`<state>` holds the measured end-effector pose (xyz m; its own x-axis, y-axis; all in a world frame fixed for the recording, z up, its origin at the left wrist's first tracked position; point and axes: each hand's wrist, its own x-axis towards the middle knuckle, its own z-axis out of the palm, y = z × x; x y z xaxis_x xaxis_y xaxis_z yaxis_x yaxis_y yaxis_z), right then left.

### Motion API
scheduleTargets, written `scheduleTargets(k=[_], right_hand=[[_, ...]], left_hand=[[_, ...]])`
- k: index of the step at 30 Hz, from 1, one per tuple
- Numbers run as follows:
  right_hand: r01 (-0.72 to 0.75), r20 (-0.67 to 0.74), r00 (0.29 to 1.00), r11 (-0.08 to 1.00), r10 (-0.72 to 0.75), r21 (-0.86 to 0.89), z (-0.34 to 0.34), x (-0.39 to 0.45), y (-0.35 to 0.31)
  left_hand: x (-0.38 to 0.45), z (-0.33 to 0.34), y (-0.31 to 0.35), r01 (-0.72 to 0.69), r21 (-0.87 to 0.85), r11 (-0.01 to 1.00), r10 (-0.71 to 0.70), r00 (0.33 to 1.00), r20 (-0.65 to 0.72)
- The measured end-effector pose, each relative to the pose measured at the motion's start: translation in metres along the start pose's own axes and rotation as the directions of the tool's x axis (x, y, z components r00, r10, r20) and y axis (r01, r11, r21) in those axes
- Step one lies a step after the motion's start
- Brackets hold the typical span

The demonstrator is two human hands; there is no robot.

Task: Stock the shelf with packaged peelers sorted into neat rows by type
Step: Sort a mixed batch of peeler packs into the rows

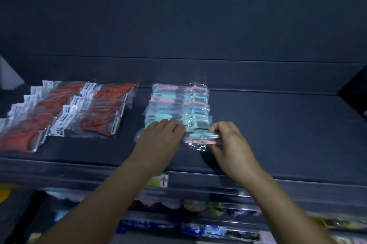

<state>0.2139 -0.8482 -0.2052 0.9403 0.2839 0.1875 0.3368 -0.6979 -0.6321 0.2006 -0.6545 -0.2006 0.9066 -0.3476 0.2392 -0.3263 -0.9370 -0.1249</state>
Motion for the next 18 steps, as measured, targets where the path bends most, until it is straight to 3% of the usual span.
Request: scheduleTargets(k=[7,12,18], right_hand=[[-0.095,0.103,0.988,0.984,0.112,-0.151,0.03,-0.004,-0.012],[-0.271,0.121,0.954,0.961,0.276,-0.058,0.022,-0.012,-0.012],[-0.389,0.079,0.92,0.917,0.383,0.084,0.021,-0.011,-0.011]], left_hand=[[-0.017,0.014,-0.03,-0.014,-0.173,0.985,0.043,0.985,0.167],[-0.025,0.013,-0.043,-0.012,-0.314,0.949,0.073,0.98,0.183],[-0.03,0.012,-0.045,0.038,-0.341,0.939,0.008,0.991,0.133]])
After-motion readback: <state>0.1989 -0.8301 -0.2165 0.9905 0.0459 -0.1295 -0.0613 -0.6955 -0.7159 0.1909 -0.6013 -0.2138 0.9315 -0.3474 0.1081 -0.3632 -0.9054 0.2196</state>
